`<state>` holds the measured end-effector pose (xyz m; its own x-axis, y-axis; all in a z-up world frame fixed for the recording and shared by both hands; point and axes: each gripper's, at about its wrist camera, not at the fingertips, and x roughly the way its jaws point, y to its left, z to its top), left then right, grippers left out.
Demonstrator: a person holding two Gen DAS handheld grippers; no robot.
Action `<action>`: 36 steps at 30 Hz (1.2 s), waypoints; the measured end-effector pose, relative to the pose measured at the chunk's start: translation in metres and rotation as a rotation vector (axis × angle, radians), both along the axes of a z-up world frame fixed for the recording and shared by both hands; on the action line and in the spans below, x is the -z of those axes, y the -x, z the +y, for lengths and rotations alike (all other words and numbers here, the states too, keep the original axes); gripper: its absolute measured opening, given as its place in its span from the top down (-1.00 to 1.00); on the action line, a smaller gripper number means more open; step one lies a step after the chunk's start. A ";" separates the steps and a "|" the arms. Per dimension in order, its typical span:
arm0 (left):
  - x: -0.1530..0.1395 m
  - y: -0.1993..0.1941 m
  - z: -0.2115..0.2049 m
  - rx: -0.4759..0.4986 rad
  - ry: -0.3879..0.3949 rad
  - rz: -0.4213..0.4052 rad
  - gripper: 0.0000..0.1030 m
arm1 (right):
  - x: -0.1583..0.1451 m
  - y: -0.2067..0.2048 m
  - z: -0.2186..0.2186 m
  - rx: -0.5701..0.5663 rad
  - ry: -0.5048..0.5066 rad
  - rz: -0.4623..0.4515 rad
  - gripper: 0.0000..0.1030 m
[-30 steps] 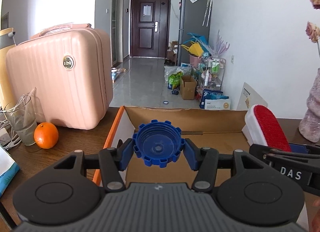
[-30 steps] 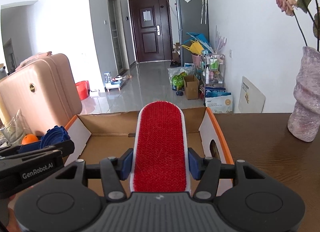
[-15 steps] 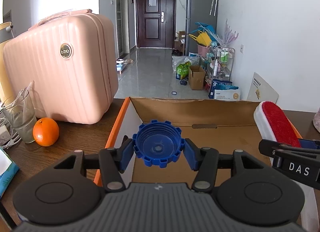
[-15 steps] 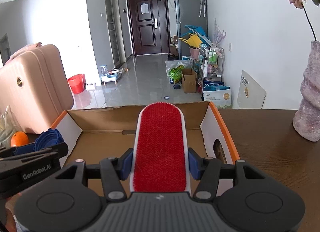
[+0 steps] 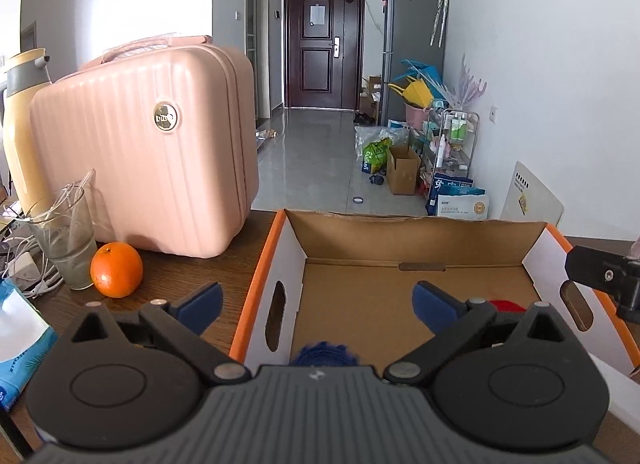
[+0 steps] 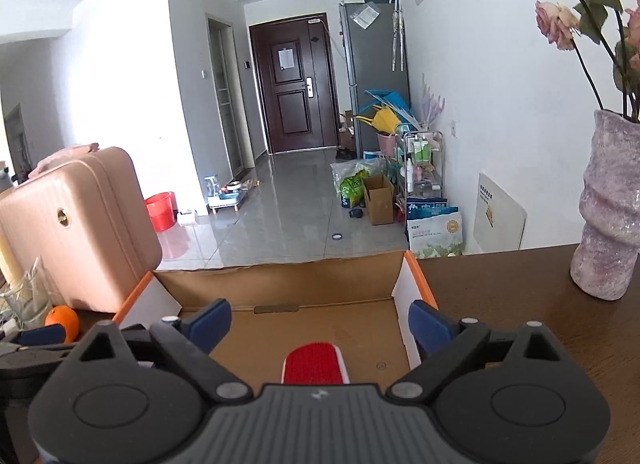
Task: Organize rigid objects
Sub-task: 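Open the left gripper to drop the blue cap while the right gripper releases the brush into the box, then withdraw both open grippers from the box back over the table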
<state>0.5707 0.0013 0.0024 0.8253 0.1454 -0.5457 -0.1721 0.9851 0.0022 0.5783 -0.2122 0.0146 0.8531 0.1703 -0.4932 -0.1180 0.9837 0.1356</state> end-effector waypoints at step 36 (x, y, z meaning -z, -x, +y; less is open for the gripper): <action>-0.024 0.090 0.002 0.029 -0.017 -0.086 -1.00 | -0.016 0.096 -0.006 -0.013 0.049 -0.082 -1.00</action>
<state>0.4807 0.0030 0.0264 0.8731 0.1291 -0.4701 -0.1435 0.9896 0.0052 0.4826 -0.2180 0.0302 0.8890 0.1590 -0.4295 -0.1396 0.9872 0.0765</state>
